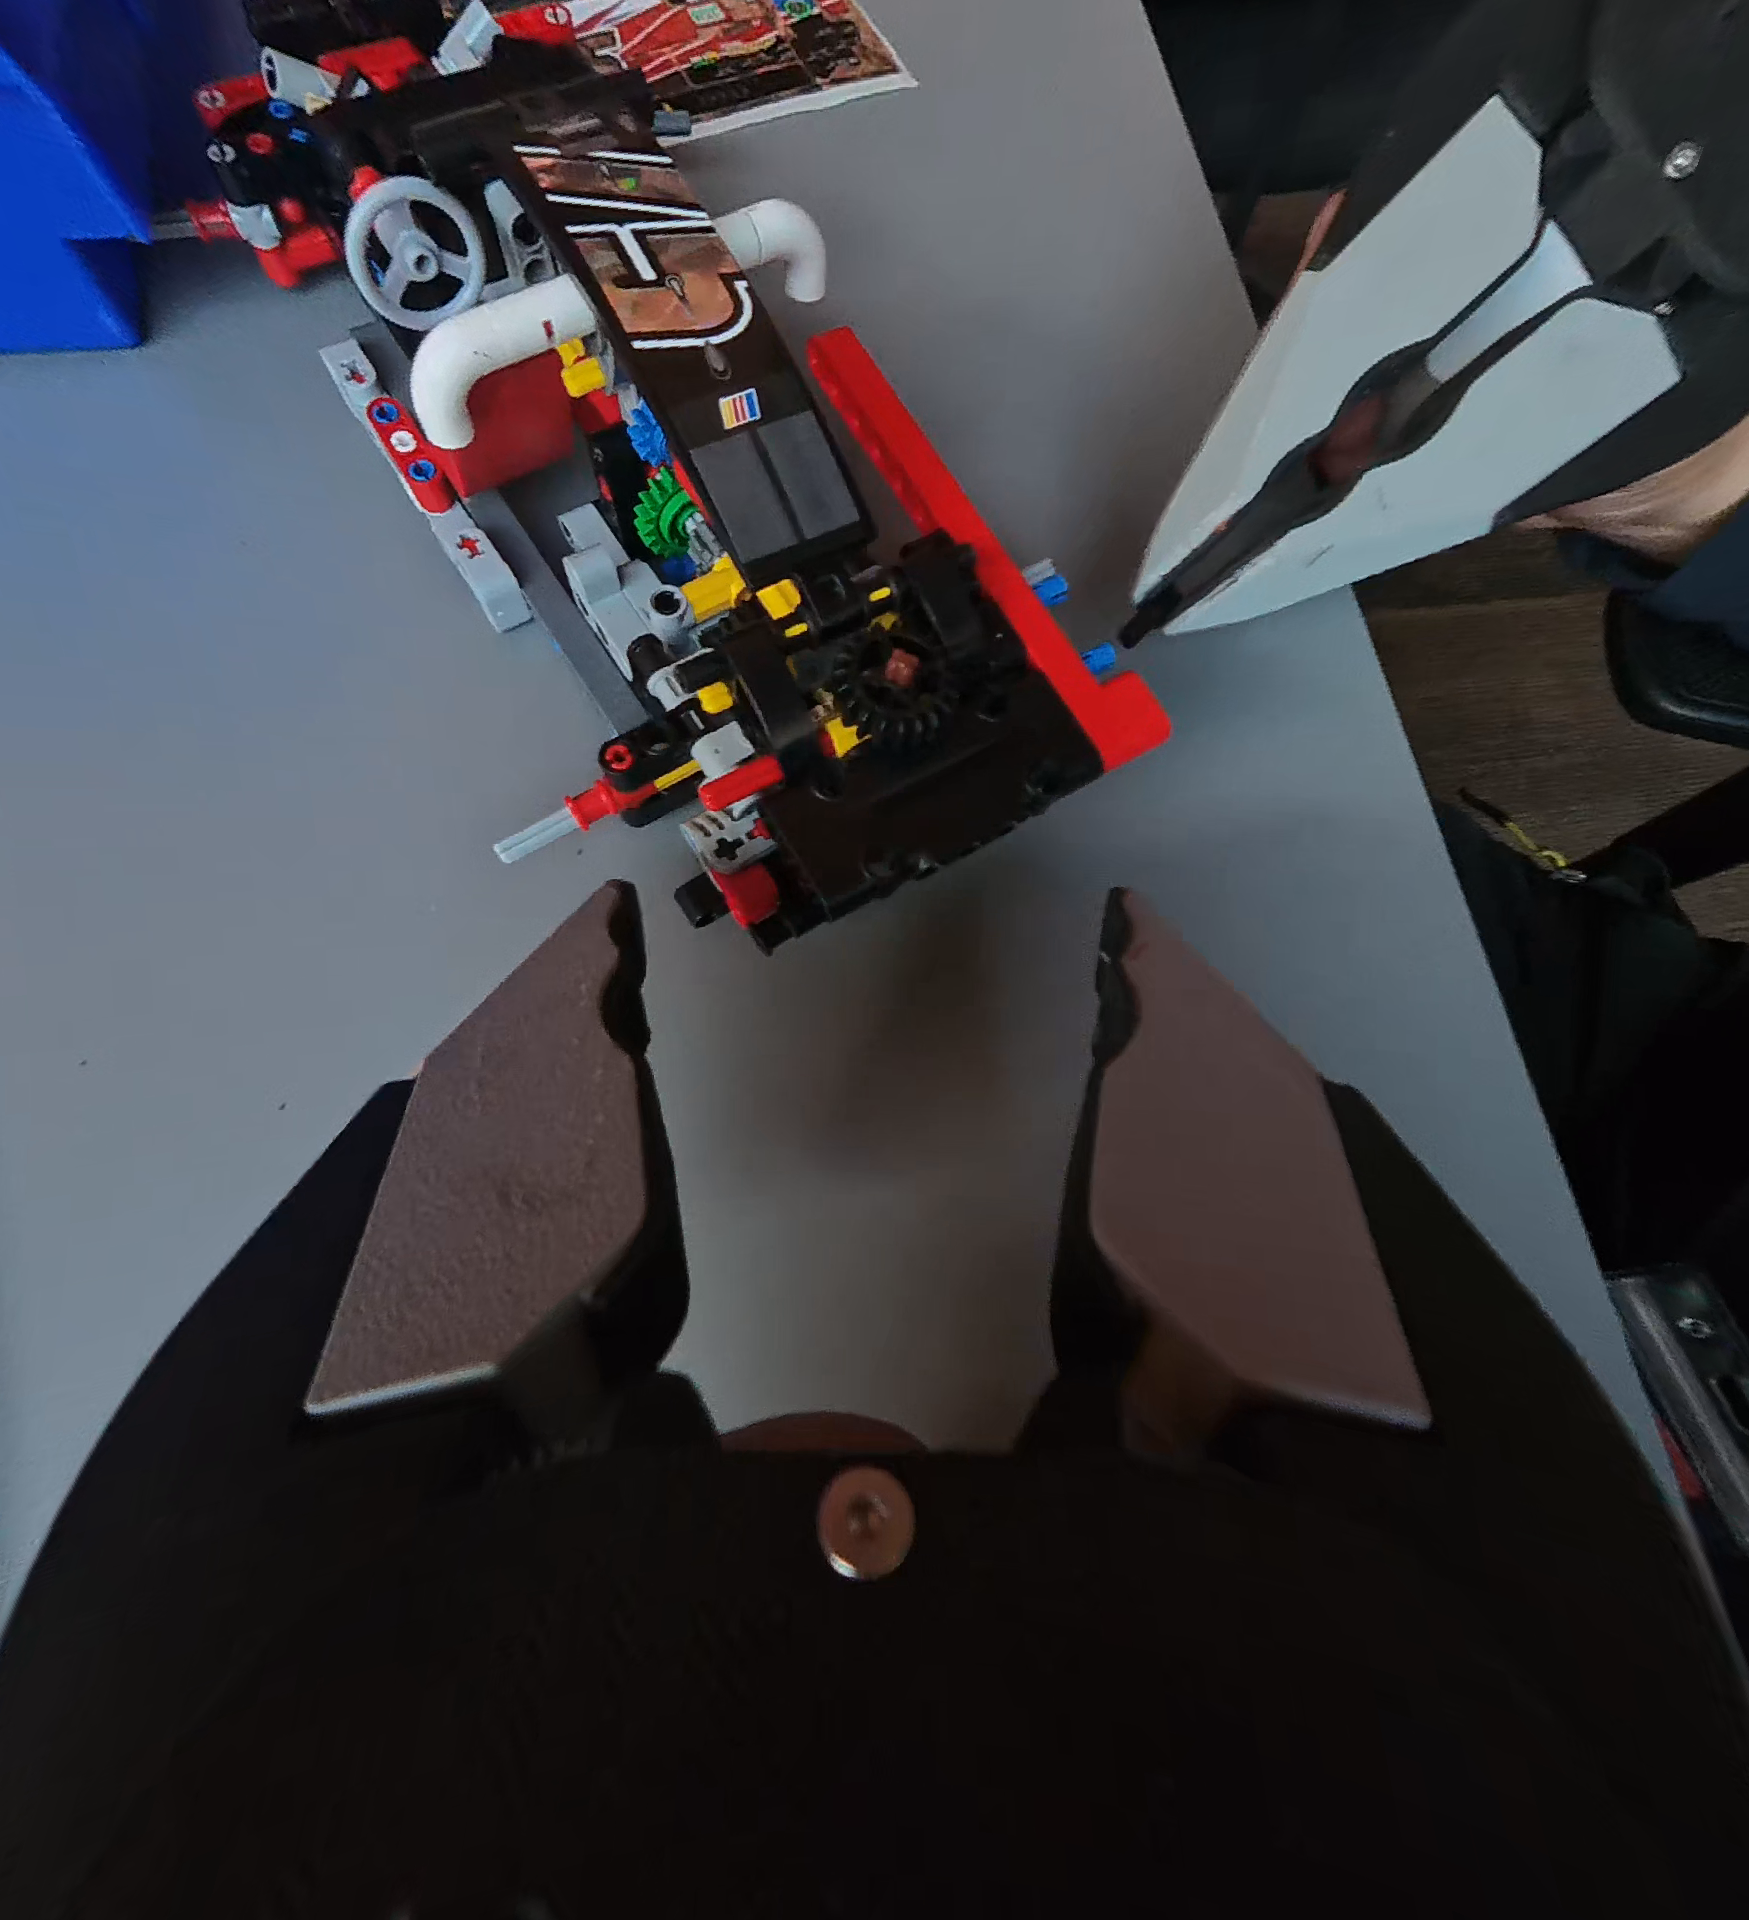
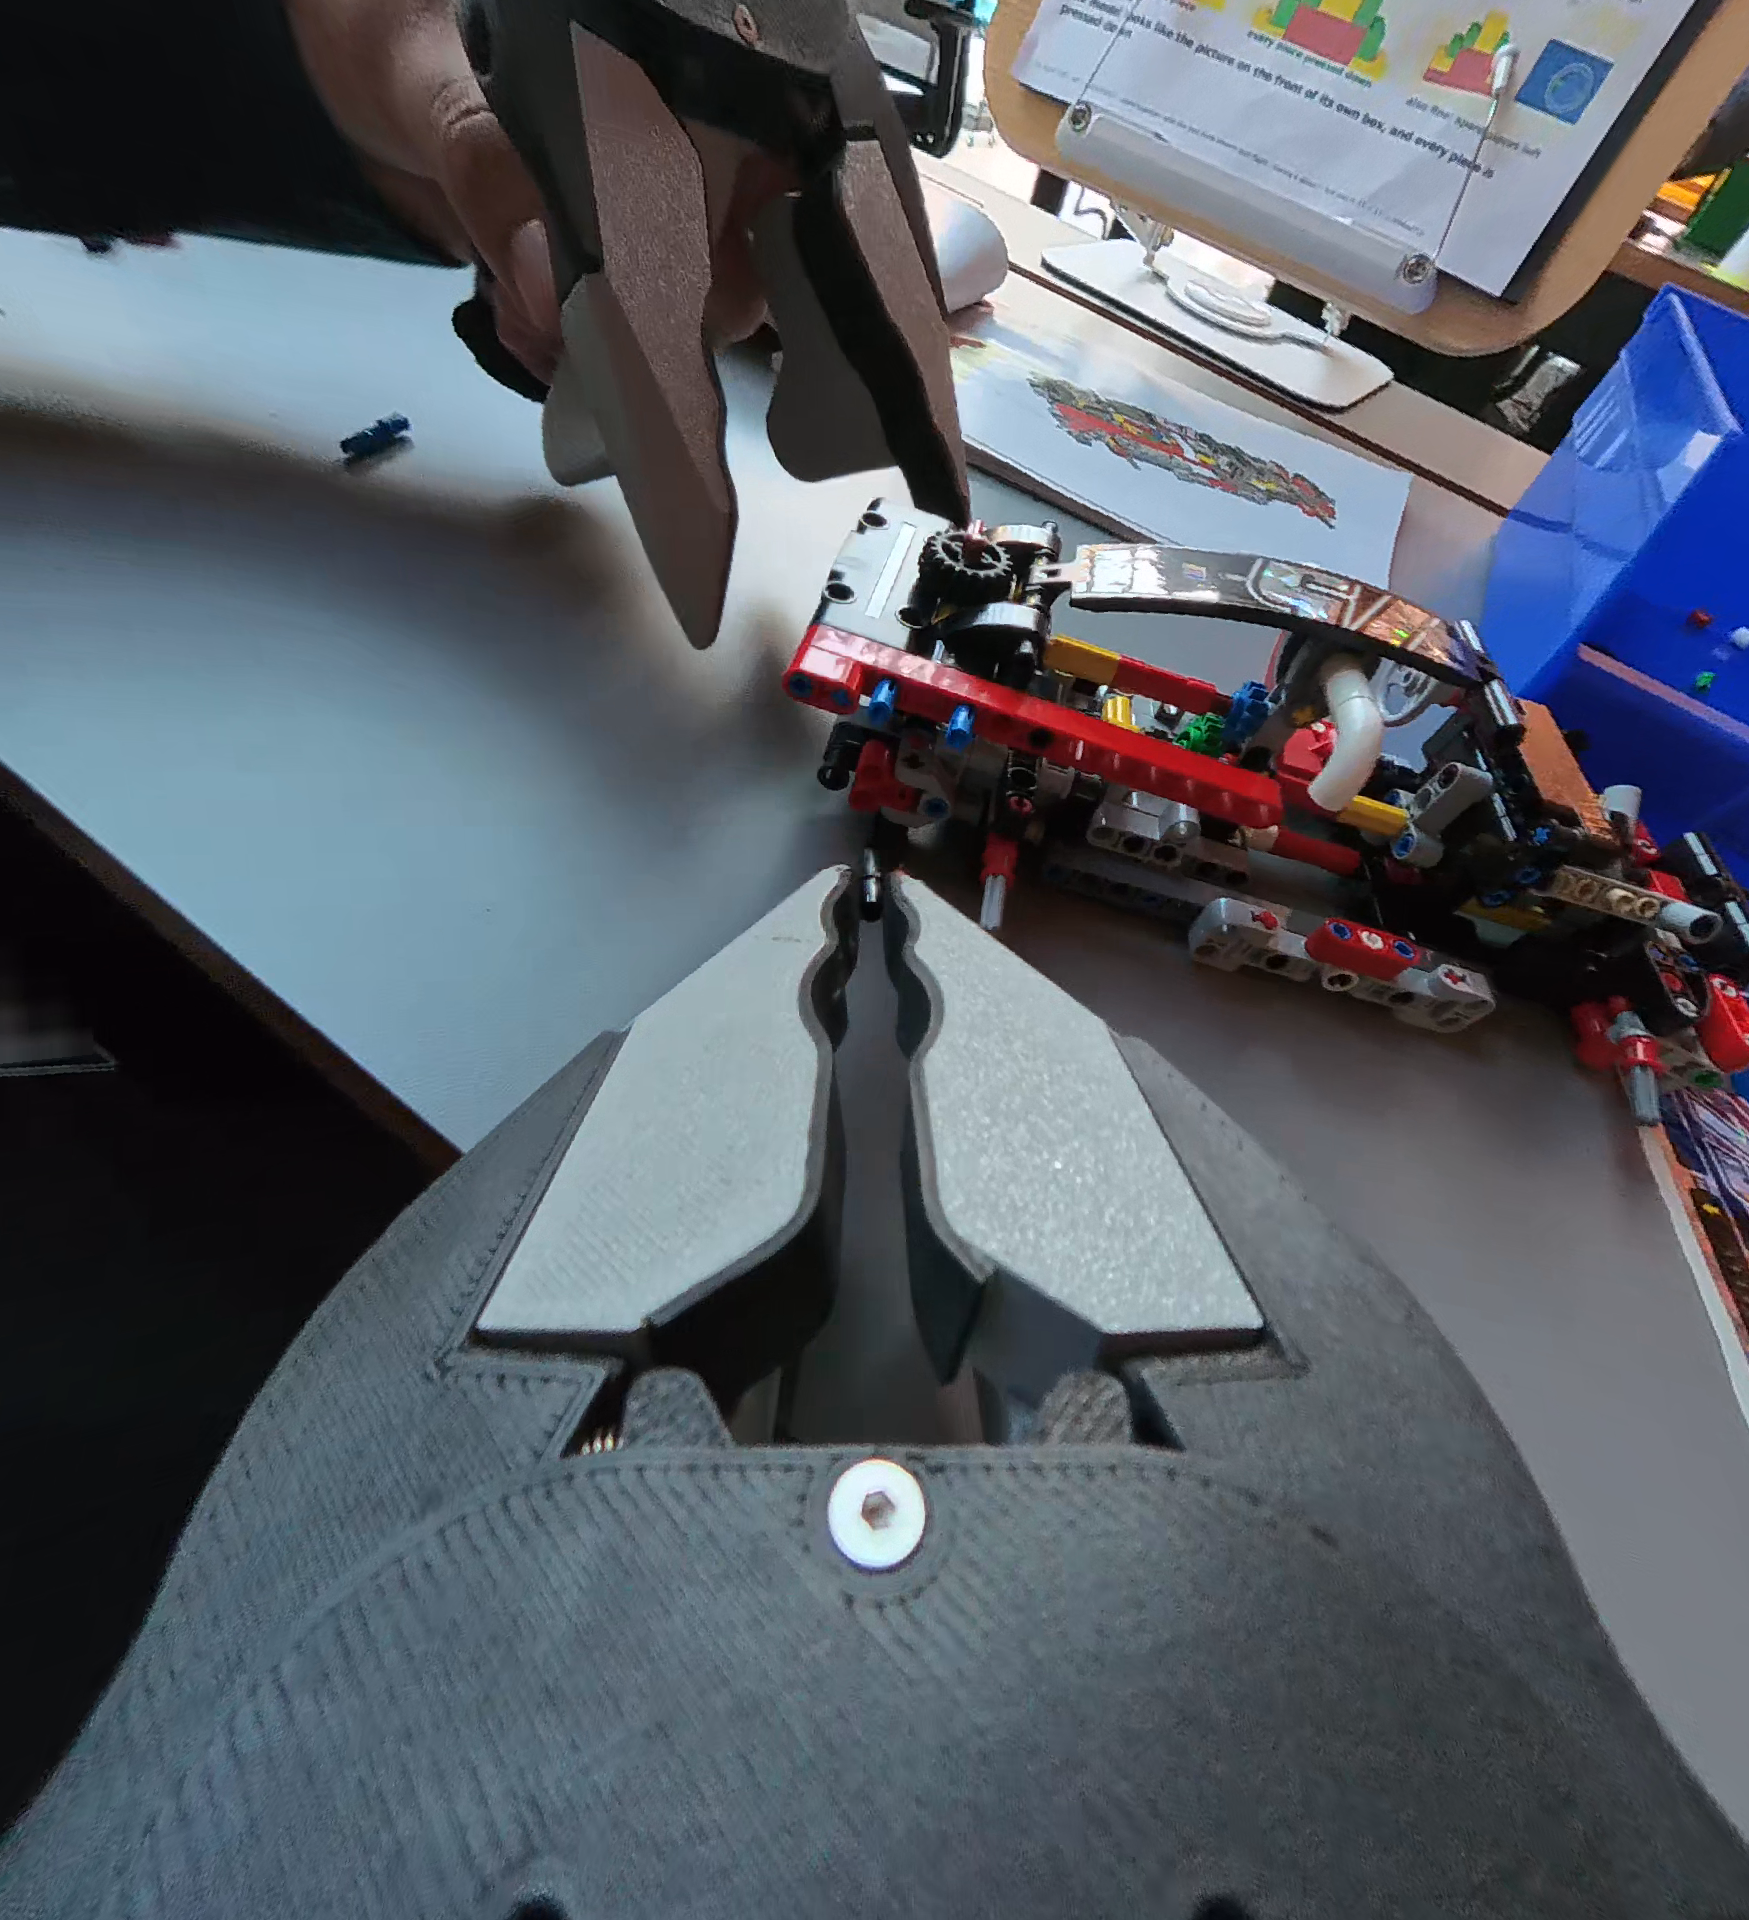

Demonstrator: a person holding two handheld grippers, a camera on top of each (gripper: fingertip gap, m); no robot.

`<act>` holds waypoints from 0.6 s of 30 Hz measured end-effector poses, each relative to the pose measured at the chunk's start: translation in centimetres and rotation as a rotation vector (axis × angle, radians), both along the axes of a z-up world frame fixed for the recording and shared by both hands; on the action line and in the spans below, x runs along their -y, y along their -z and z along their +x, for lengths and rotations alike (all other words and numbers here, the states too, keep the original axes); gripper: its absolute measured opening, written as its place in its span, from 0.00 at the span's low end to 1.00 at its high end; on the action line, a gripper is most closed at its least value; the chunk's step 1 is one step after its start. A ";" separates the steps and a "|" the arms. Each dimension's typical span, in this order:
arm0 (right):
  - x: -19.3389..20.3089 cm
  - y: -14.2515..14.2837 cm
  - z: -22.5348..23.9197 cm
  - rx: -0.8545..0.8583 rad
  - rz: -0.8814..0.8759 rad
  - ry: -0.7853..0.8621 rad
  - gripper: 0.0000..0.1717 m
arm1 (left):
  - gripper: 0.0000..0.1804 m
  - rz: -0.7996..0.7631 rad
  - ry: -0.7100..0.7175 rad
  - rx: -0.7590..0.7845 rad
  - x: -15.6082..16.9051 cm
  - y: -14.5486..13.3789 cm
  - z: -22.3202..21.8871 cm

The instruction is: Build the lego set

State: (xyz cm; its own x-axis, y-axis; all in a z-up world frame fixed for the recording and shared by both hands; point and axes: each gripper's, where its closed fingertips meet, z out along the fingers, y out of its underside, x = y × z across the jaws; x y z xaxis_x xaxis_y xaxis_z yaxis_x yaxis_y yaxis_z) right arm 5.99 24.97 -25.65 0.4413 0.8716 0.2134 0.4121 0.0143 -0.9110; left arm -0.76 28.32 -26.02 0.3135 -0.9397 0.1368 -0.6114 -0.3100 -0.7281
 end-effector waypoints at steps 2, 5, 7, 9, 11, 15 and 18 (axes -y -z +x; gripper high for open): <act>0.1 0.0 -0.1 -0.011 -0.011 -0.014 0.01 | 0.52 -0.032 0.000 -0.004 0.4 0.2 0.2; 0.0 0.0 -0.2 -0.020 -0.018 -0.012 0.01 | 0.54 -0.087 -0.018 0.012 0.8 0.1 1.2; -0.1 0.0 -0.2 -0.023 -0.020 -0.004 0.01 | 0.55 -0.096 -0.044 0.016 0.9 0.1 1.8; -0.2 0.0 -0.1 -0.020 -0.019 0.002 0.01 | 0.56 -0.092 -0.097 -0.012 0.5 0.7 1.9; -0.2 0.1 -0.1 -0.018 -0.017 0.006 0.01 | 0.57 -0.101 -0.134 0.001 0.6 0.9 2.3; -0.2 0.1 -0.1 -0.019 -0.020 0.012 0.01 | 0.58 -0.063 -0.196 -0.002 0.5 1.1 2.7; -0.4 0.1 0.1 -0.015 -0.018 0.027 0.01 | 0.61 -0.027 -0.213 -0.022 0.6 1.4 2.9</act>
State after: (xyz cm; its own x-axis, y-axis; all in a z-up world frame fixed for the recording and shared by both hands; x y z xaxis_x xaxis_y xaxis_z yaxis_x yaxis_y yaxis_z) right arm 6.12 25.41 -25.72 0.4682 0.8628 0.1906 0.3984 -0.0136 -0.9171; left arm 2.16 27.75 -27.40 0.5077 -0.8480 0.1519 -0.5458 -0.4530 -0.7049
